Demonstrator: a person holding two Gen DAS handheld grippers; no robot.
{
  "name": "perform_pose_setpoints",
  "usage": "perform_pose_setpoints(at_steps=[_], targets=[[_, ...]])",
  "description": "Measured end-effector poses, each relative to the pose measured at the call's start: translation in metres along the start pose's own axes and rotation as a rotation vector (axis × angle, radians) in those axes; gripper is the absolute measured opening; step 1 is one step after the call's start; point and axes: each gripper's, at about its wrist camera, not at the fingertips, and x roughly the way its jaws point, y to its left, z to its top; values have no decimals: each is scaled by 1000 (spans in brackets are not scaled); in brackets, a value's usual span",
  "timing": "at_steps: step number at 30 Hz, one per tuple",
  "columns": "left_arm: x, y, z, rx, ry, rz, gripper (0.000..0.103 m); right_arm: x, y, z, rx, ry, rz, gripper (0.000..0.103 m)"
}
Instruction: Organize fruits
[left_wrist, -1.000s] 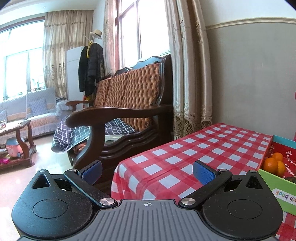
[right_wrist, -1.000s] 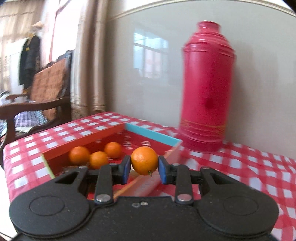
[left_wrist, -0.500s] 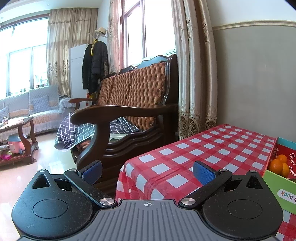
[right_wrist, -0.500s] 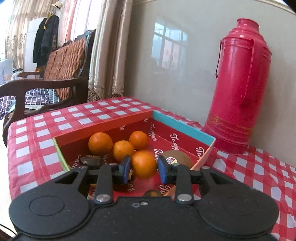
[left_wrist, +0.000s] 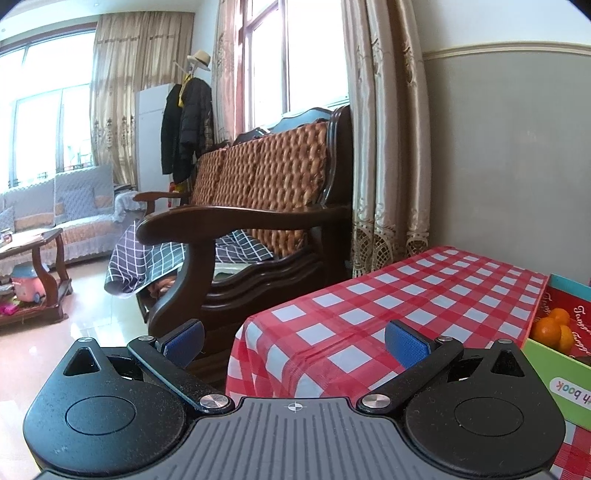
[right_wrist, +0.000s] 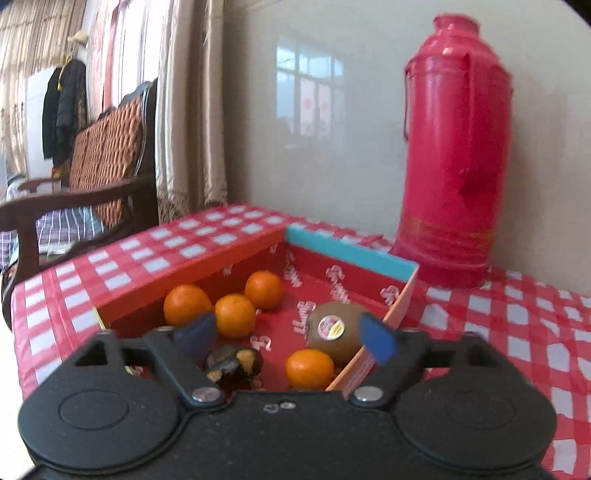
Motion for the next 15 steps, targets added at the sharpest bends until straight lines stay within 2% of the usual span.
perform_pose_setpoints(at_steps=[1, 3, 4, 8, 12, 15], targets=[[0, -1, 0, 2, -1, -3, 103, -5, 1, 2, -8, -7, -4, 82], [-1, -3, 1, 2, 4, -11, 103, -14, 2, 7, -12, -13, -23, 96], [-1, -3, 1, 0, 8, -14, 103, -20, 2, 8, -9, -19, -33, 97], [-2, -10, 3, 0, 20, -48, 103, -55, 1, 10, 39, 9, -47, 97], [-8, -28, 6, 81, 25, -112, 103, -93, -2, -2, 129, 49, -76, 97], [-26, -40, 20, 101, 33, -220, 103, -120, -4, -10, 195, 71, -144, 97]])
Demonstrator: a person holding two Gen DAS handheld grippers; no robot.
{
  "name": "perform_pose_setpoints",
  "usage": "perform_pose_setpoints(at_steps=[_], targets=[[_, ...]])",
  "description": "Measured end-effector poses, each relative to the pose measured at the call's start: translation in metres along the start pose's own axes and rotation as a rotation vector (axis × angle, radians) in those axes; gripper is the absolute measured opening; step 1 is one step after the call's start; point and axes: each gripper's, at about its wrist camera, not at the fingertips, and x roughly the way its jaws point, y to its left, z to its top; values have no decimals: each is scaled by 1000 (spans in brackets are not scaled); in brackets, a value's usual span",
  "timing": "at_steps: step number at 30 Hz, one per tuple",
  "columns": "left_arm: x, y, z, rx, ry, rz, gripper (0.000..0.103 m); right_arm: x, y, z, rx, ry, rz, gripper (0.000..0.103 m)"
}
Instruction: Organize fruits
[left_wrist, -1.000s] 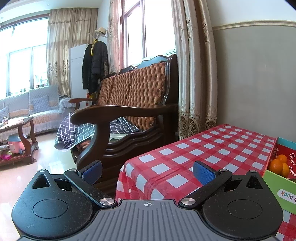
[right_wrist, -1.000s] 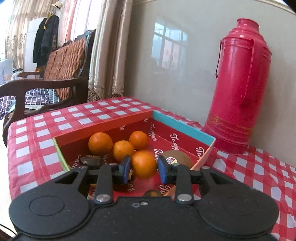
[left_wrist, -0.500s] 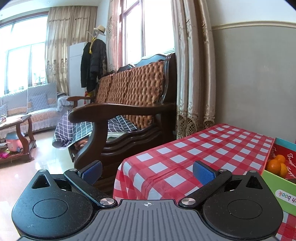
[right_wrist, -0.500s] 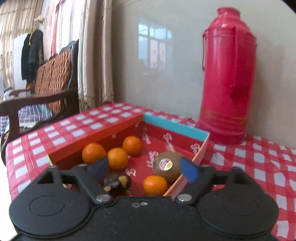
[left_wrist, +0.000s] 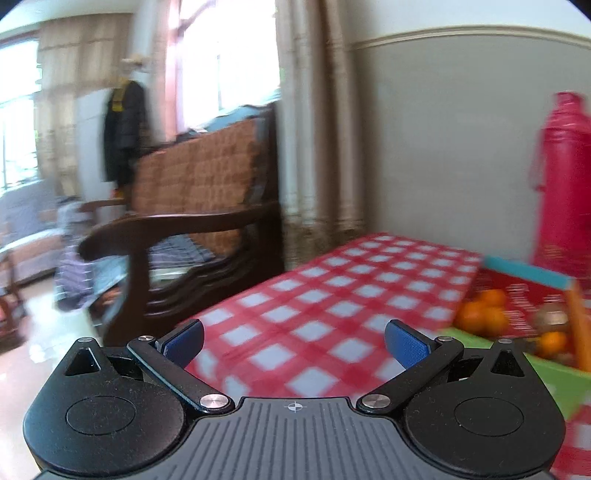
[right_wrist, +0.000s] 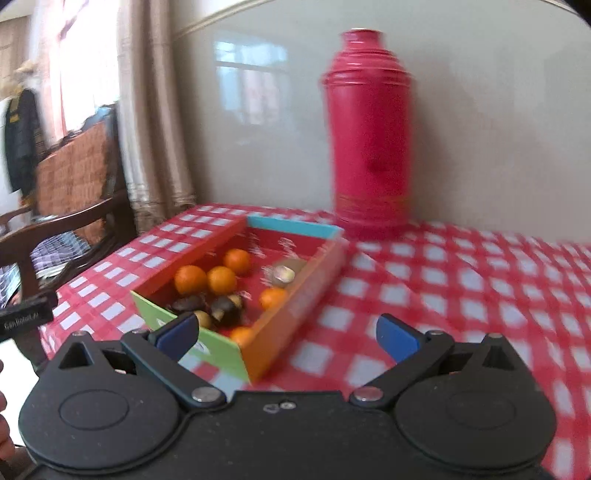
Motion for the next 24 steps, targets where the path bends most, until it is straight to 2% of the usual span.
perform_pose_setpoints(at_steps=[2, 6, 9, 13, 18, 24], targets=[[-21, -10, 13, 20, -3, -66, 103, -22, -2, -4, 40, -11, -58, 97], [-75, -22, 34, 72, -7, -181, 103, -62, 0, -5, 103, -33, -116, 97], [-107, -21, 43, 84, 52, -261, 103, -88, 9, -9, 103, -52, -144, 97], [-140, -10, 44, 78, 125, -333, 103, -108, 23, -17, 60, -23, -212, 97], [-159, 0, 43, 88, 117, -336, 103, -124, 34, -23, 26, -24, -240, 97], [-164, -1, 50, 85, 101, -348, 103, -123, 33, -20, 25, -17, -240, 97]])
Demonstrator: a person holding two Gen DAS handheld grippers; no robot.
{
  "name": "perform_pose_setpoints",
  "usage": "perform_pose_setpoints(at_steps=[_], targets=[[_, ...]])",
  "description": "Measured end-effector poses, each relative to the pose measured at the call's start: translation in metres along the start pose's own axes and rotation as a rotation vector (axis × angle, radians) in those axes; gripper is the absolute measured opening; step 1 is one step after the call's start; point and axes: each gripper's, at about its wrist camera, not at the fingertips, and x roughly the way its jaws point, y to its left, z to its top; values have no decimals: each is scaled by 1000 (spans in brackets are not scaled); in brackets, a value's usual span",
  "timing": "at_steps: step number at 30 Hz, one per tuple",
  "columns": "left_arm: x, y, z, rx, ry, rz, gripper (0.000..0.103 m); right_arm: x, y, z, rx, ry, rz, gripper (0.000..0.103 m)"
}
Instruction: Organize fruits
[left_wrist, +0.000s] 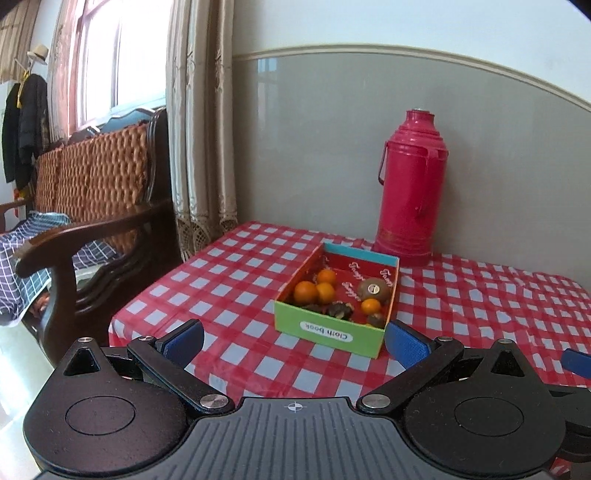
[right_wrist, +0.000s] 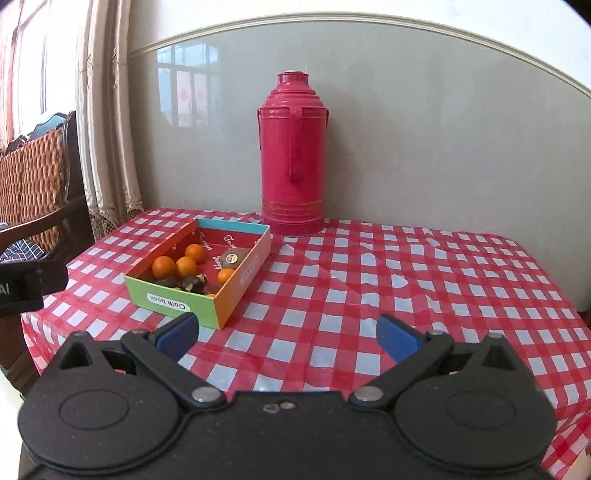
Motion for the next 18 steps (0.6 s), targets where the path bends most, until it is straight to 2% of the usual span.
perform_pose_setpoints(at_steps=[8, 18], targets=[[-1, -7, -2, 32, -2, -9, 103, -4, 0, 0, 2, -12, -13, 97], [2, -7, -6, 27, 0, 1, 103, 1, 1, -3, 2, 3, 3, 97]])
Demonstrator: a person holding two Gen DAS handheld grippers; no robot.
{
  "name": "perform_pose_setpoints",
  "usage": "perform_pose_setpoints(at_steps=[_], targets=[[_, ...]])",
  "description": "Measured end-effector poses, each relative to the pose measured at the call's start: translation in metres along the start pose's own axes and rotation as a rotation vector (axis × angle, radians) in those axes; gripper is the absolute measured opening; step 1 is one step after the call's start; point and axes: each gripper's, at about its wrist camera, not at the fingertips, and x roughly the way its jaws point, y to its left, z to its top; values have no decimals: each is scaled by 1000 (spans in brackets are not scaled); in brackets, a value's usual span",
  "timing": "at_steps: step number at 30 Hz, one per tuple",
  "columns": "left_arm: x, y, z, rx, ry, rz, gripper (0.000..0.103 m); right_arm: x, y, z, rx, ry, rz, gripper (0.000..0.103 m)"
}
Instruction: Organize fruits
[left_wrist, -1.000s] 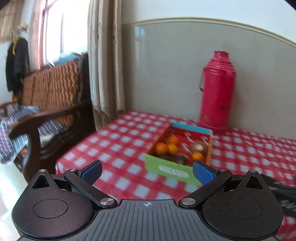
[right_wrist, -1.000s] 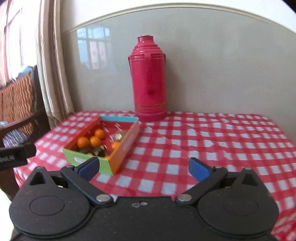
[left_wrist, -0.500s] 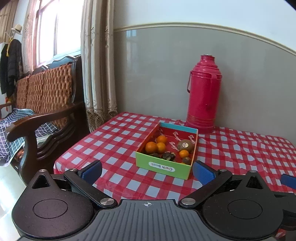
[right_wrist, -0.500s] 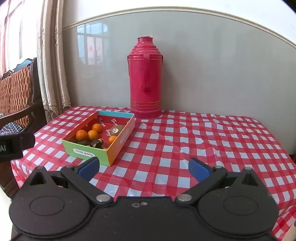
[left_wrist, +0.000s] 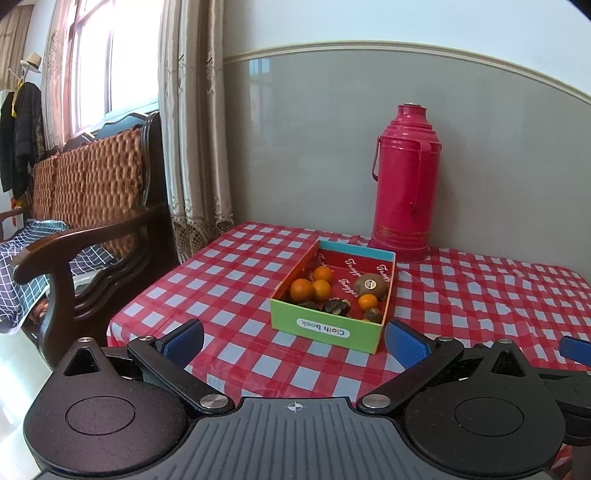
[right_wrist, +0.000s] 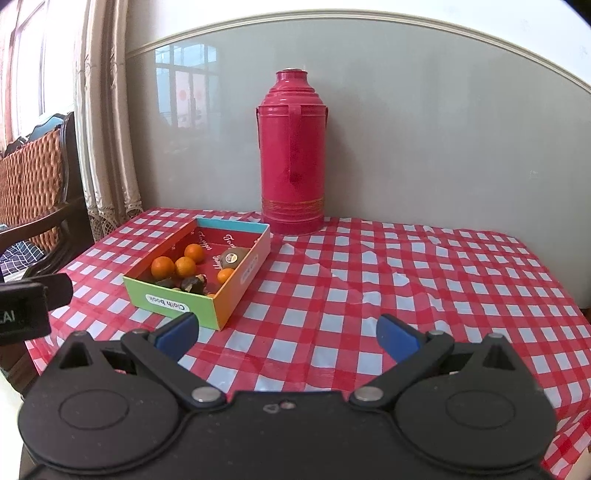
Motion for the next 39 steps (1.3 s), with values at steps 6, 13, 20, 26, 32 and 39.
perform_pose_setpoints(at_steps=[6, 13, 20, 26, 32, 39], targets=[[3, -1, -1, 4, 7, -9, 103, 1, 1, 0, -5, 3, 6, 97], [4, 0, -2, 8, 4, -11, 103, 4, 4, 0, -16, 6, 7, 97], [6, 0, -2, 11, 5, -13, 103, 8, 7, 0, -31, 12, 14, 97], [6, -1, -2, 12, 6, -13, 103, 9, 10, 0, -37, 10, 18, 97], [13, -1, -4, 10, 19, -19, 103, 13, 12, 0, -45, 17, 24, 97], [23, -4, -4, 24, 4, -36, 103, 22, 16, 1, -54, 26, 35, 97]])
